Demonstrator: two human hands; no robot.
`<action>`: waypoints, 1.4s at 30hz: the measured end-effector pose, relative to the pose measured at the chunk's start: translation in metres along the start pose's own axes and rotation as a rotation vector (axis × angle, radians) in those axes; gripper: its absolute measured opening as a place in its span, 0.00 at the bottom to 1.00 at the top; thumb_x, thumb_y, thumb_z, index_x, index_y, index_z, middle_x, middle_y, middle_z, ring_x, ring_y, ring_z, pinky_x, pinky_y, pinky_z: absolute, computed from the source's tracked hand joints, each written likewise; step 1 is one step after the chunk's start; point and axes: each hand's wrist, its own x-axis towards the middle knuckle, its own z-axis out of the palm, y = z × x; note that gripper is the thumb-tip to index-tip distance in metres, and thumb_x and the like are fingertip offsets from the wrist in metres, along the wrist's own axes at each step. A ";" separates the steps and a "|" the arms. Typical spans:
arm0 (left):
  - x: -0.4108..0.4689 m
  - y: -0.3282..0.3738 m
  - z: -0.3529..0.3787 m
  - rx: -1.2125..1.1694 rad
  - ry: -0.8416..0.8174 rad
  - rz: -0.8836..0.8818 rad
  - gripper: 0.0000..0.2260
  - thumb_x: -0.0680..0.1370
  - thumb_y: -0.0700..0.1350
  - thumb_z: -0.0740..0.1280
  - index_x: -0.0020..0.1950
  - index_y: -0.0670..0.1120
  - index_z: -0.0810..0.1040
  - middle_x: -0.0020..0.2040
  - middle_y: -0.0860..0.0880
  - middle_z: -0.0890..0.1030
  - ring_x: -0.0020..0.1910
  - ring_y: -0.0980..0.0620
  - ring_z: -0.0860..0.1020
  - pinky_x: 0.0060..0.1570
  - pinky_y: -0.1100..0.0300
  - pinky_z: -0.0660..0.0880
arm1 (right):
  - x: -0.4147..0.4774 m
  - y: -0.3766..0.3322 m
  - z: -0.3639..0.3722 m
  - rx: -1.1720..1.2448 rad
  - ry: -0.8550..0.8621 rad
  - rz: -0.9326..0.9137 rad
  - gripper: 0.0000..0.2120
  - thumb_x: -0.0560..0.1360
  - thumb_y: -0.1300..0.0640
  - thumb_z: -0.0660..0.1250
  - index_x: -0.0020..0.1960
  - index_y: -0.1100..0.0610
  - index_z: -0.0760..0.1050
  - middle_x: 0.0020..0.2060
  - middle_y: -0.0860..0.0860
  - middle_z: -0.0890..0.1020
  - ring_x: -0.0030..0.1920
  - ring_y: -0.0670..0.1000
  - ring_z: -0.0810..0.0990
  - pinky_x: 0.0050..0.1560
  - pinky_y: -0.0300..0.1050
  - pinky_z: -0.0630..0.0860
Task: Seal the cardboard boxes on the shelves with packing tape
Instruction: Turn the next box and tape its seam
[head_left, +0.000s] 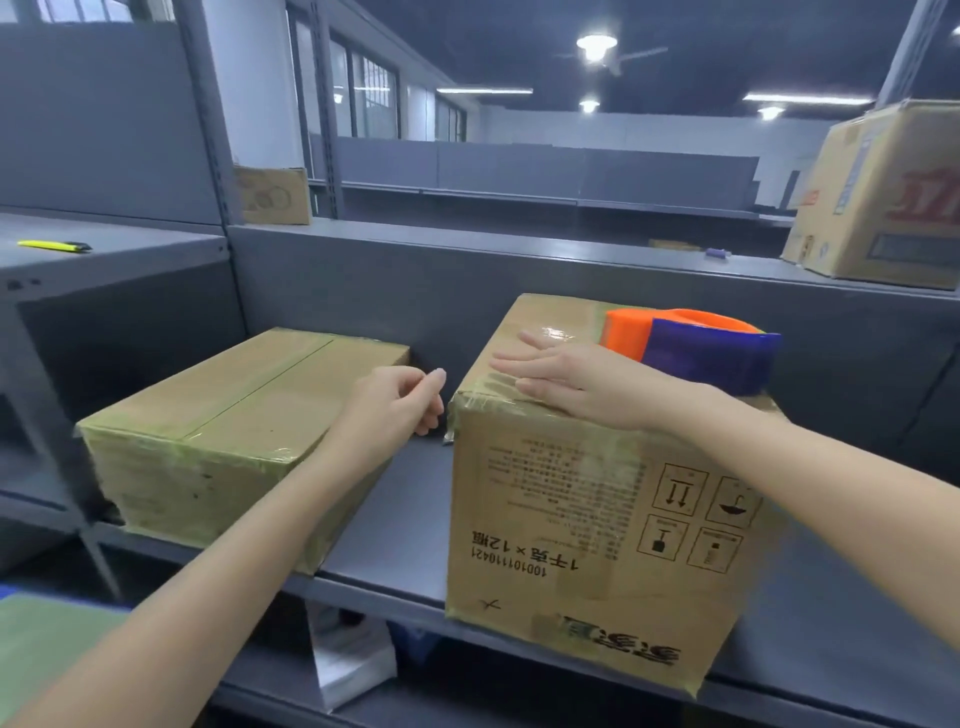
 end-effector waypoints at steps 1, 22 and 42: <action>0.001 -0.002 0.002 -0.022 -0.025 -0.013 0.19 0.79 0.50 0.61 0.32 0.42 0.78 0.28 0.50 0.80 0.29 0.55 0.77 0.36 0.61 0.74 | 0.005 0.000 0.002 0.009 -0.026 0.002 0.20 0.82 0.53 0.52 0.73 0.51 0.62 0.72 0.41 0.64 0.75 0.46 0.49 0.71 0.37 0.50; -0.009 -0.017 0.014 0.191 0.091 0.219 0.17 0.76 0.55 0.65 0.34 0.44 0.75 0.26 0.52 0.74 0.27 0.54 0.70 0.29 0.62 0.66 | 0.015 -0.001 0.018 0.019 -0.053 0.013 0.23 0.80 0.47 0.57 0.73 0.41 0.57 0.65 0.27 0.55 0.74 0.41 0.51 0.66 0.33 0.51; -0.007 0.022 0.033 0.392 -0.053 0.708 0.16 0.78 0.46 0.63 0.64 0.43 0.76 0.63 0.47 0.77 0.65 0.50 0.72 0.67 0.54 0.65 | -0.057 0.021 -0.002 -0.084 -0.124 0.101 0.27 0.75 0.38 0.45 0.73 0.38 0.44 0.69 0.28 0.46 0.67 0.26 0.39 0.64 0.21 0.37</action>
